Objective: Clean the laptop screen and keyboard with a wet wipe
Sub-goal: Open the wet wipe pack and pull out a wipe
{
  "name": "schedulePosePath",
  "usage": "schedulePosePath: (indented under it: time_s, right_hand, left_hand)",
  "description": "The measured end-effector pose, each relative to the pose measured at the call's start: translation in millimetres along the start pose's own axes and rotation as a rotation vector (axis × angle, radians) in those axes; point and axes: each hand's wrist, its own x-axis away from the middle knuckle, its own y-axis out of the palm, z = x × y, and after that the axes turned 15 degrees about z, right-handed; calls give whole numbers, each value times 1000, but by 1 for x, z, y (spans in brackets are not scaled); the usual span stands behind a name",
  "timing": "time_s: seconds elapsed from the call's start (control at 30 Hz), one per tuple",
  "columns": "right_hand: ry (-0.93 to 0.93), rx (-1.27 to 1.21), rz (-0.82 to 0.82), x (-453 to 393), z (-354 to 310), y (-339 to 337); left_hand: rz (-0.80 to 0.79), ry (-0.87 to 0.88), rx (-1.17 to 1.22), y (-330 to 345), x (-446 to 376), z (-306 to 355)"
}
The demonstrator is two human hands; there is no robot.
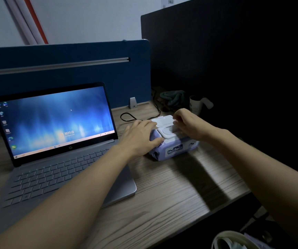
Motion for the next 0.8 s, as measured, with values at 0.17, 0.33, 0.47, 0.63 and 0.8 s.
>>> schedulePosePath:
  time_s: [0.17,0.33,0.47,0.63,0.8]
  right_hand:
    - [-65,49,-83,-1,-1,-9]
    - [-131,98,4,-1,-6,0]
    - [-30,58,57,3,-4,6]
    - [90,8,108,6,-6,4]
    - [82,-178,285,-9,-33,-16]
  left_hand:
    - [1,-10,1,1,2,0]
    - [-4,-19,0,1,3,2]
    - [-3,-11,1,-1,2,3]
    - [-4,-12,10,-2,3,3]
    - [-24,-24,2,-5,2,6]
